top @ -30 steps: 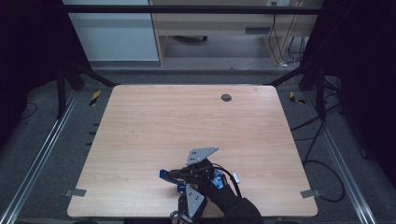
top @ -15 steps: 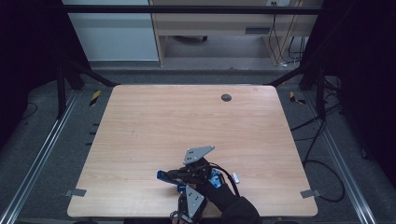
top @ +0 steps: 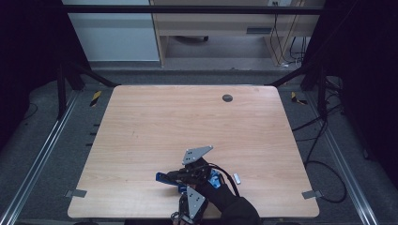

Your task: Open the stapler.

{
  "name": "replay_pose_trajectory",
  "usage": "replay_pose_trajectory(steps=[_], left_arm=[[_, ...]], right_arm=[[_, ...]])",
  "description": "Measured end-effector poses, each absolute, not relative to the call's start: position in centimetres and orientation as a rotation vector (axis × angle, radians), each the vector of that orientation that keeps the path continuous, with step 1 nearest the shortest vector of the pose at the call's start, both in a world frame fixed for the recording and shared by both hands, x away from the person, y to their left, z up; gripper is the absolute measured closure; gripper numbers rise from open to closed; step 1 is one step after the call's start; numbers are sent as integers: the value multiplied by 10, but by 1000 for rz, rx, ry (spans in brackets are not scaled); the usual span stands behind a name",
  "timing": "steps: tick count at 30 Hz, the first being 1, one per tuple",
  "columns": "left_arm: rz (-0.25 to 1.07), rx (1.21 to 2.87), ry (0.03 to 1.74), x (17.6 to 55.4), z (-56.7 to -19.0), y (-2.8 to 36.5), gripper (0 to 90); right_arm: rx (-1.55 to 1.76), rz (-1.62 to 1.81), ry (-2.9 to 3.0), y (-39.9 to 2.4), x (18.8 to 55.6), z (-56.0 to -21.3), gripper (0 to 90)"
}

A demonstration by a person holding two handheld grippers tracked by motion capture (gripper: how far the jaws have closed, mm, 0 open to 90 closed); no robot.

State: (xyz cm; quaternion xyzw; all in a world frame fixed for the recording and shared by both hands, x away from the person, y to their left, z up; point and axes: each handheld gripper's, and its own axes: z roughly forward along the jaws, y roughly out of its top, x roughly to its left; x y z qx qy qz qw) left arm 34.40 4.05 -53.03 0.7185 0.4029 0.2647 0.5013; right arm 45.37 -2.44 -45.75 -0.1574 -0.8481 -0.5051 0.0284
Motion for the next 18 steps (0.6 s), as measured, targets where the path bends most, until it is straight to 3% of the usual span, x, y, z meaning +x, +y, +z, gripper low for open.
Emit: replay_pose_trajectory(steps=[18], left_arm=[[644, 1737, 973, 344, -530, 41, 897]], right_arm=[[-505, -1454, -2643, -15, 458, -466, 900]])
